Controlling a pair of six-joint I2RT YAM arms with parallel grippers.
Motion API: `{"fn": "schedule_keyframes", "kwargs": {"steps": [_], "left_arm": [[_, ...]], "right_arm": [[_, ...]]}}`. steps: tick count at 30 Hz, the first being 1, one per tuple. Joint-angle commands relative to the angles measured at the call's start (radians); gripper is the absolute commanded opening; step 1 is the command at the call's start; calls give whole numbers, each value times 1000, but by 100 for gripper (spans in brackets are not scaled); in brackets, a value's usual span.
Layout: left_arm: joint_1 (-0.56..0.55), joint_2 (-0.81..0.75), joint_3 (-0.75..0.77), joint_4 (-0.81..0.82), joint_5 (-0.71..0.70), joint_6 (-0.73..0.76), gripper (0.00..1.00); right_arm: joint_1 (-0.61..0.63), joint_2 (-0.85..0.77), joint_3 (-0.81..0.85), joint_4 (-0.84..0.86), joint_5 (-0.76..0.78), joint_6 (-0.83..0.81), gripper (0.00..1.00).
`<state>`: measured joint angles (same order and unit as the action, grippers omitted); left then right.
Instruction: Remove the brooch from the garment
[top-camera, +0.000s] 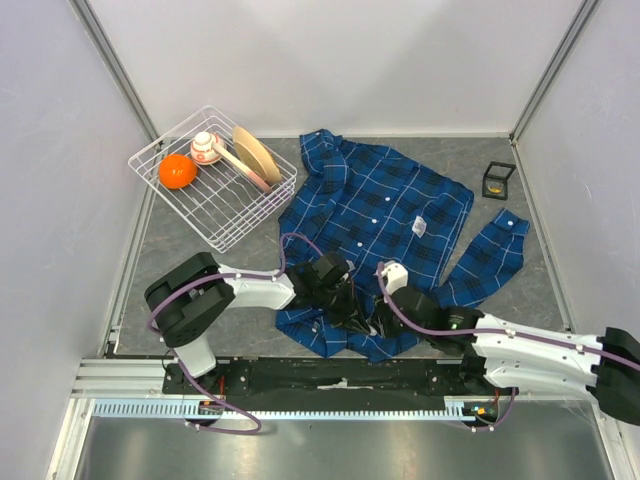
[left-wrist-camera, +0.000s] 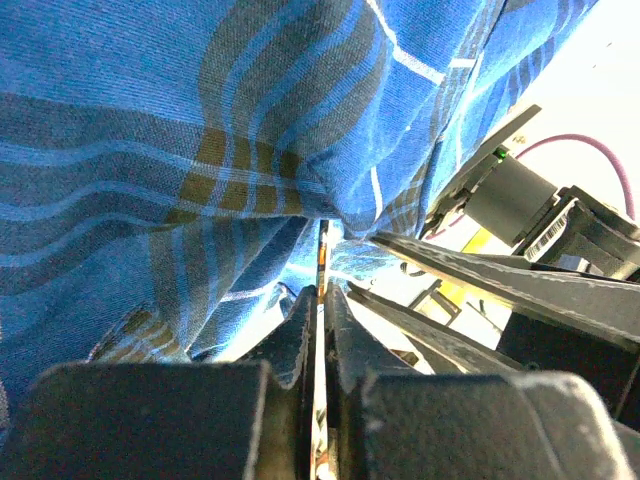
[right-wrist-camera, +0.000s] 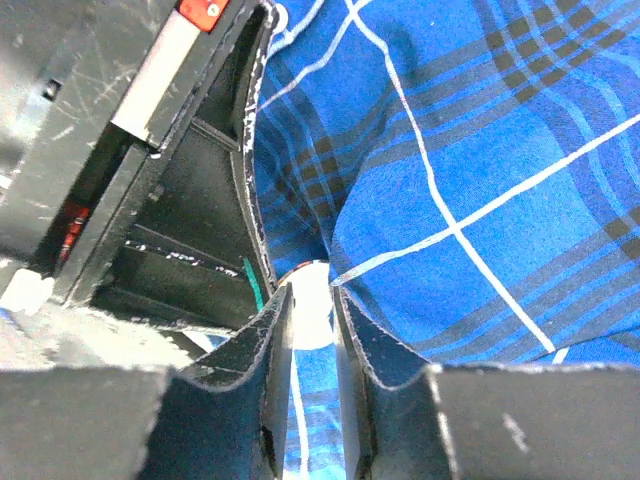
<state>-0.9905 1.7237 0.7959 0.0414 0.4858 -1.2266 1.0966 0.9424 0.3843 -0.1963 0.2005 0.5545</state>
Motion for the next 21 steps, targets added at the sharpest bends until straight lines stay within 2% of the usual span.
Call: {"fn": "schedule_keyframes", "kwargs": {"steps": [1,10,12,15,16,21], "left_arm": [[-4,-56,-26,37,-53,13,2],[-2,-70,-14,-6,-81,19,2],[-5,-79,-12,-35,-110,25,2],[-14,-96,49,-165,-198,76,2],[-17,-89,75,-276,-219,119,2],[-48,-56,199,-469,-288,222,2]], "right_arm": [[-18,-99,-24,23,8,146,31],[-18,-48,4,-49,50,137,28],[-18,-77,2,-52,74,150,32],[-18,-103,1,-64,102,183,37],[-18,-105,2,-71,141,199,38],[-23,-112,-16,-127,269,407,43]]}}
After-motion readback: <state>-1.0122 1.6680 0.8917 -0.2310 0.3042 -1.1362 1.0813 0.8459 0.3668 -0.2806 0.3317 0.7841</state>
